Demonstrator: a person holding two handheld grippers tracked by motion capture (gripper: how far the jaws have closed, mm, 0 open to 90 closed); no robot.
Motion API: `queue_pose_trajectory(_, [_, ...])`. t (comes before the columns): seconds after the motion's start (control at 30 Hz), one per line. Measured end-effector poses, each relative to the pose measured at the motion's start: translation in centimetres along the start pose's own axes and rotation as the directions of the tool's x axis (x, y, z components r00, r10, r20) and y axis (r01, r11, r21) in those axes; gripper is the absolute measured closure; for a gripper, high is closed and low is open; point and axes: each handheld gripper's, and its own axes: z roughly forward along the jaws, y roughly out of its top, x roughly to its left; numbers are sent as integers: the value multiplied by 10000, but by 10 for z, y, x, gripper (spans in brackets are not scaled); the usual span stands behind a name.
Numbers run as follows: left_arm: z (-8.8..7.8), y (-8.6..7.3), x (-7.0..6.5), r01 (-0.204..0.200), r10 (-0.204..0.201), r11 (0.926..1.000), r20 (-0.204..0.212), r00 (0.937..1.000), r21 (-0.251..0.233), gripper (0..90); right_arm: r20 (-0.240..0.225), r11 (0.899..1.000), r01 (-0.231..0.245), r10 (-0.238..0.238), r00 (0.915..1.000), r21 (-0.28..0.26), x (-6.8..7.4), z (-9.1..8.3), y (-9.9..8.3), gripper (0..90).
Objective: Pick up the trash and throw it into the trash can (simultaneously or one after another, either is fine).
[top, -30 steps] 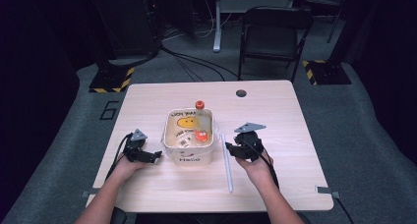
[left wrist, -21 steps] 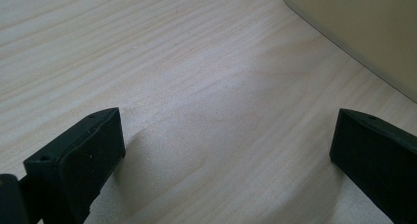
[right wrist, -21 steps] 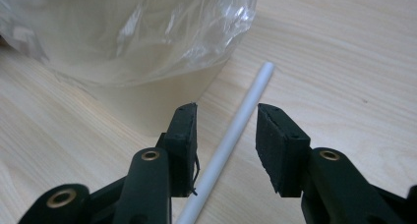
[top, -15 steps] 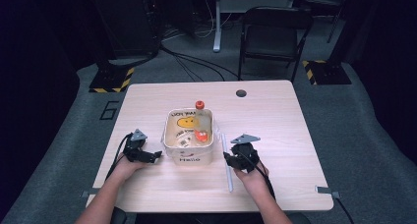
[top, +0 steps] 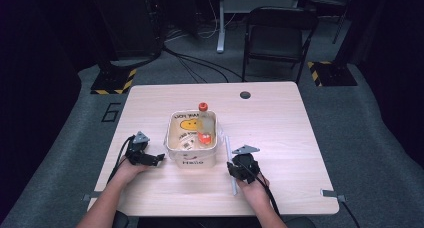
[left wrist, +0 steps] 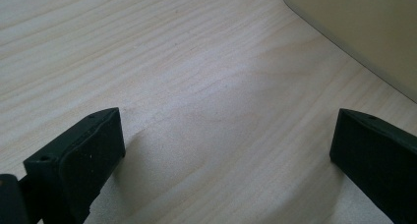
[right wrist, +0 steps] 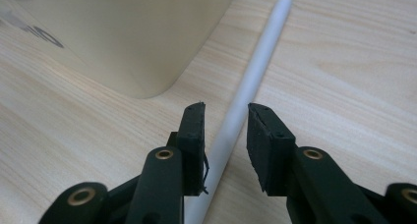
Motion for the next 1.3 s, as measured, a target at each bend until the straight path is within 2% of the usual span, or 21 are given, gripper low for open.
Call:
queue_pose_trajectory(0.13, [0,0,0,0,0,10000,0,10000,1,0,-8,9999,-107,107,9999,110,0,3,-4,693])
queue_pose_trajectory(0.27, [0,0,0,4,-4,10000,0,10000,-2,0,17,9979,-606,606,9982,249,-2,5,-5,701])
queue_pose_trajectory(0.4, [0,0,0,1,-1,10000,1,10000,0,0,88,9972,-697,695,9975,269,-2,7,-5,705])
queue_pose_trajectory(0.7, [0,0,0,3,-3,10000,1,10000,-2,0,373,9991,-275,263,9990,315,1,13,-6,745])
queue_pose_trajectory(1.07, [0,0,0,5,-5,10000,-17,10000,-27,0,629,9984,-442,418,9971,362,-2,15,-7,780])
queue_pose_trajectory(1.3, [0,0,0,3,-3,10000,-12,10000,-23,0,838,9996,-107,84,9964,274,0,16,-8,784])
